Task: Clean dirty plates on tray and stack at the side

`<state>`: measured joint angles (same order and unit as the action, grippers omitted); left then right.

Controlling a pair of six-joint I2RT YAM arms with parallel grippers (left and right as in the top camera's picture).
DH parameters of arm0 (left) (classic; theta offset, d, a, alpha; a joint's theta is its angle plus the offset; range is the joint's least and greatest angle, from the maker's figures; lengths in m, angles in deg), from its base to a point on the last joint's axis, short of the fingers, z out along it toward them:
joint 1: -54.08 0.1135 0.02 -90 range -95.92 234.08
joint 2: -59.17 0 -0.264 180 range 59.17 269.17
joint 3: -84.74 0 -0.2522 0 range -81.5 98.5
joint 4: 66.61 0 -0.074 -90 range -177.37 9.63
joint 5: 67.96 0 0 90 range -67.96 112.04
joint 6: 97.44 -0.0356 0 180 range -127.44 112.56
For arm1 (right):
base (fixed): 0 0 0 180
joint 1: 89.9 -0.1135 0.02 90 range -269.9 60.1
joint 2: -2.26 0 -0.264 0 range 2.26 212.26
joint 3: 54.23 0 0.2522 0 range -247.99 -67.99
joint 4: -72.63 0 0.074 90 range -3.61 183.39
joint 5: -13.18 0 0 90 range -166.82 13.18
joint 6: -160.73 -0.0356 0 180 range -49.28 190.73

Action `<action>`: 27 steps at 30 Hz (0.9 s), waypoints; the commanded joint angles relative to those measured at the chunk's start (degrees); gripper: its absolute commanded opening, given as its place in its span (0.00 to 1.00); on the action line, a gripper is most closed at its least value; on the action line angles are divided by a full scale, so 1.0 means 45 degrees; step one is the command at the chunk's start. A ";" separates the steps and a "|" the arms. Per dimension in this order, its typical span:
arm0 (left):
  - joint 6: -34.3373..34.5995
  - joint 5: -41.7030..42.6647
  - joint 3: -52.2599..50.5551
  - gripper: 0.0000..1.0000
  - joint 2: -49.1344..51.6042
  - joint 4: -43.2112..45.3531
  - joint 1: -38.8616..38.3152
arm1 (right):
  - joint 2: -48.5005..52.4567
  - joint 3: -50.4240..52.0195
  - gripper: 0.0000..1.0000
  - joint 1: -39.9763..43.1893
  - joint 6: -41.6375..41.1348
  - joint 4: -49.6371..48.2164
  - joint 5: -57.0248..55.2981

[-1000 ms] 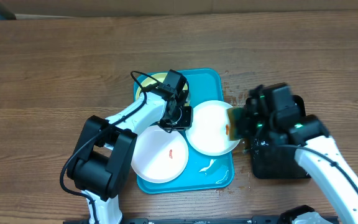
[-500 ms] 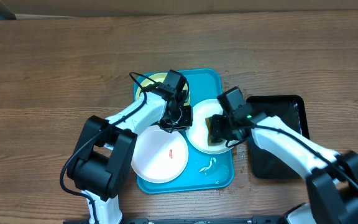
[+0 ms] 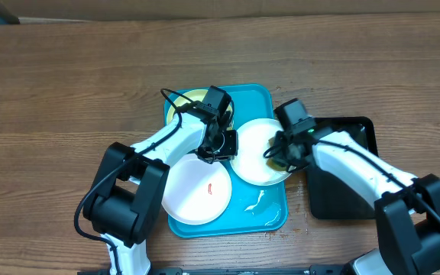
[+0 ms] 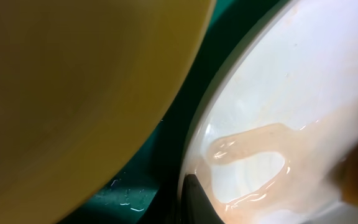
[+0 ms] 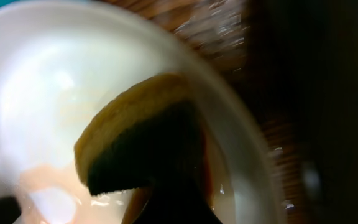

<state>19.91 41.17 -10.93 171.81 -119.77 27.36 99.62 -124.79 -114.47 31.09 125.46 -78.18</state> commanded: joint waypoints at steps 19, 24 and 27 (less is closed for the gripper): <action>0.0044 -0.2011 -0.0238 0.04 0.0588 -0.0423 0.0024 | -0.3206 -0.1258 0.04 0.2021 -0.0151 0.3361 -0.2074; -0.0209 -0.1972 -0.0199 0.04 0.0588 -0.0427 0.0019 | -0.3769 -0.1224 0.04 0.3298 -0.0141 0.4541 -0.2074; -0.0651 -0.1564 0.0024 0.04 0.0583 -0.0432 0.0015 | -0.3721 -0.0792 0.04 0.4031 0.0510 0.4663 -0.2064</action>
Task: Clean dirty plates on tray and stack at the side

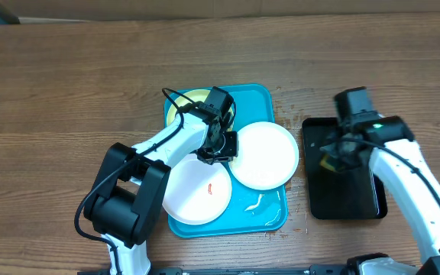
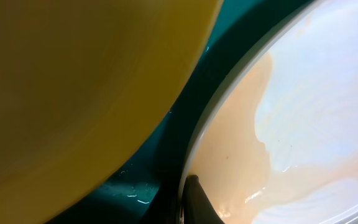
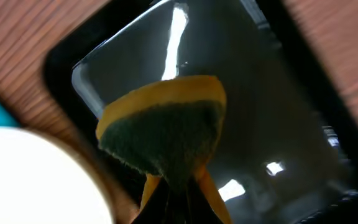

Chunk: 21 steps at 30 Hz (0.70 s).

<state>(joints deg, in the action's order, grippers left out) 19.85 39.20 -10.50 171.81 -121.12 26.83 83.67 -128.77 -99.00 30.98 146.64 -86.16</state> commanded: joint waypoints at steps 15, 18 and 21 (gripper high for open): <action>-0.1224 -0.0889 0.1666 0.04 -0.0578 -0.1331 -0.0126 | -0.0024 0.3483 0.50 0.2127 0.1943 -0.3177 0.1350; -0.1462 -0.0952 0.2181 0.04 -0.0743 -0.1622 -0.0554 | -0.0335 0.3109 0.56 0.2157 0.2322 -0.3026 0.1515; -0.1501 -0.1433 0.3065 0.04 -0.0758 -0.2244 -0.1010 | -0.0903 0.2589 0.57 0.2341 0.2837 -0.2715 0.2375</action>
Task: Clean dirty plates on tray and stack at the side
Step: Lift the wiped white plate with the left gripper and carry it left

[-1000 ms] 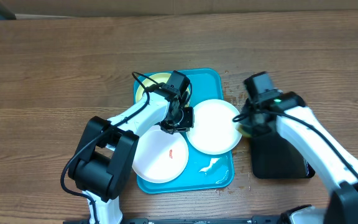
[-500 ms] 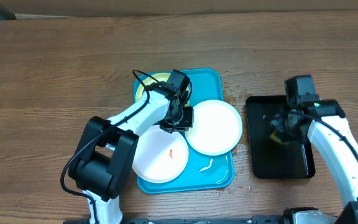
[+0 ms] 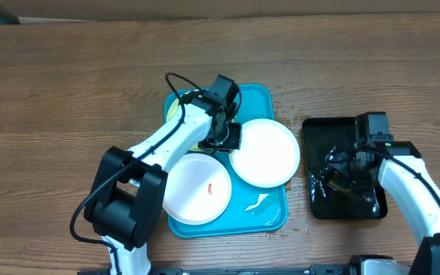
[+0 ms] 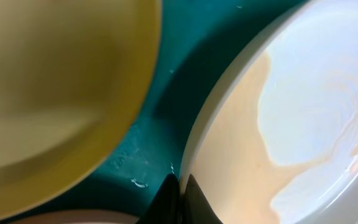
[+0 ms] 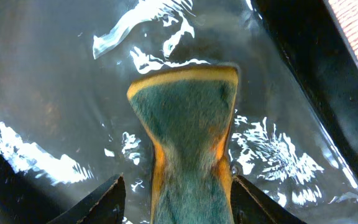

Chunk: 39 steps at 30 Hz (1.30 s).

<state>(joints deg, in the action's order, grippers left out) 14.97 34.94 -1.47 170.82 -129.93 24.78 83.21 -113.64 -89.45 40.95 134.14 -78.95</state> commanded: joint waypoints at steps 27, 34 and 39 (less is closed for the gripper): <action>-0.0136 -1.2789 0.5659 0.04 0.0151 0.0398 -0.6290 | -0.2103 -0.1205 0.82 0.3774 0.0719 0.2856 0.1831; -0.0933 -1.5038 0.5659 0.04 0.0180 0.0549 -0.7631 | -0.2103 -0.1205 0.83 0.3774 0.0719 0.2846 0.1831; -0.0996 -1.6383 0.5659 0.04 0.0180 0.0559 -0.8417 | -0.2103 -0.1205 0.83 0.3774 0.0719 0.2851 0.1831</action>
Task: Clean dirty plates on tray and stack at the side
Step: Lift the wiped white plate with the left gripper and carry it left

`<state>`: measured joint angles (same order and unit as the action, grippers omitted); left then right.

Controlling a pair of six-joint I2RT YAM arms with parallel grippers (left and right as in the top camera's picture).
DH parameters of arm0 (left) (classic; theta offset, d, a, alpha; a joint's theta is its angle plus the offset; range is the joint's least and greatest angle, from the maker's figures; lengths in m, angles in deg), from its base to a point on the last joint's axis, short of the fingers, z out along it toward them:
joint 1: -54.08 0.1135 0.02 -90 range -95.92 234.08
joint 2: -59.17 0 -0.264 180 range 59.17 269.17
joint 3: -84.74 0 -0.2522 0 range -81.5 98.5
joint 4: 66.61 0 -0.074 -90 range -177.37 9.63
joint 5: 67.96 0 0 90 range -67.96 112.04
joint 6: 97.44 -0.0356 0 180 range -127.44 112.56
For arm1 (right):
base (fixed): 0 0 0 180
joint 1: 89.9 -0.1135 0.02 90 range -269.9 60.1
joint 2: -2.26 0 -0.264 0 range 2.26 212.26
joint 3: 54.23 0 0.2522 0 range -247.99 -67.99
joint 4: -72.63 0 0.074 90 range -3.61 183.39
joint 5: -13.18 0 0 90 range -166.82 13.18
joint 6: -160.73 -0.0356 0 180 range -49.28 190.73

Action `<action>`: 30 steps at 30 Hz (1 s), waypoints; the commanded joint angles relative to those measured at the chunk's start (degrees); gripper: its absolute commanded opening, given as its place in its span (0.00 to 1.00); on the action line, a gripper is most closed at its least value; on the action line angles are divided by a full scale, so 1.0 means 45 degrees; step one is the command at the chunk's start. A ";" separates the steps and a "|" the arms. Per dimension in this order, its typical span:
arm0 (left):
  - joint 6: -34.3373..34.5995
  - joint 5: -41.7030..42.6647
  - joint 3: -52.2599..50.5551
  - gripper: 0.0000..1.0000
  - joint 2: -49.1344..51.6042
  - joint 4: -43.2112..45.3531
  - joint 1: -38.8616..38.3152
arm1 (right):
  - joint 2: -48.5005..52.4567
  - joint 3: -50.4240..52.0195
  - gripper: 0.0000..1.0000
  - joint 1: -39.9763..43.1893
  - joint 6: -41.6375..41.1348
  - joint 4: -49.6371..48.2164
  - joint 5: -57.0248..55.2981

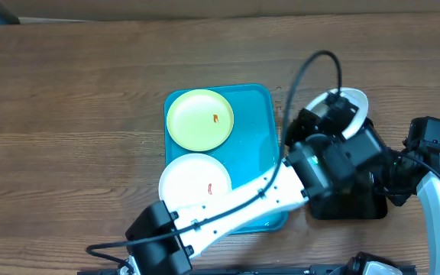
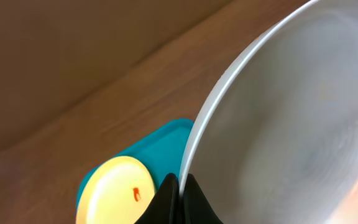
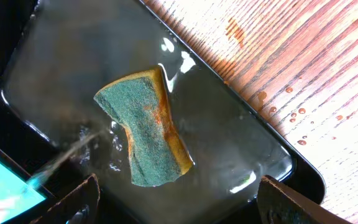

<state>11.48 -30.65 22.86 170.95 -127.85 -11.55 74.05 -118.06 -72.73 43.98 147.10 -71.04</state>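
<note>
A white plate [image 1: 353,101] hangs tilted above the black water basin [image 1: 357,205], right of the teal tray [image 1: 262,103]. My left gripper [image 2: 179,184] is shut on its rim, and the plate [image 2: 284,118] fills the left wrist view. Liquid runs off in a thin stream [image 3: 64,157] into the basin. A yellow plate [image 1: 199,119] and a white plate with a red smear [image 1: 195,183] lie on the tray. The green-and-yellow sponge [image 3: 146,128] lies loose in the basin's water. Above it my right gripper [image 3: 179,205] is open and empty.
The long left arm [image 1: 281,183] reaches across the tray's right half and the basin's left side. Water droplets [image 3: 291,106] dot the wooden table [image 1: 67,92] beyond the basin's far edge. The right arm [image 1: 438,179] stands by the basin's right rim.
The left gripper, which held the white plate's rim on the tray, now holds it raised and tilted over the basin. The right gripper stands farther back from the sponge, fingers wider apart.
First the right gripper pressed the sponge on the white plate while the left held its rim. Then the sponge was held above the basin. Then it sat in the water between parted fingers. Now it lies free and the plate drips over the basin.
</note>
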 commanded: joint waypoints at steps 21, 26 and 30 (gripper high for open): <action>-0.0928 -0.2438 0.0253 0.04 0.0151 0.0238 -0.0505 | -0.0068 -0.0223 0.83 0.0058 0.0044 -0.0029 0.0073; -0.0937 -0.2657 0.0253 0.04 0.0151 0.0233 -0.0510 | -0.0068 -0.0223 0.84 0.0058 0.0044 -0.0034 0.0073; -0.1603 -0.3395 0.0267 0.04 0.0126 0.0160 -0.0418 | -0.0068 -0.0223 0.84 0.0058 0.0044 -0.0029 0.0073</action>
<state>6.78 -40.09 22.86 170.95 -127.09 -14.04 74.05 -118.06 -72.73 43.94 147.08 -71.04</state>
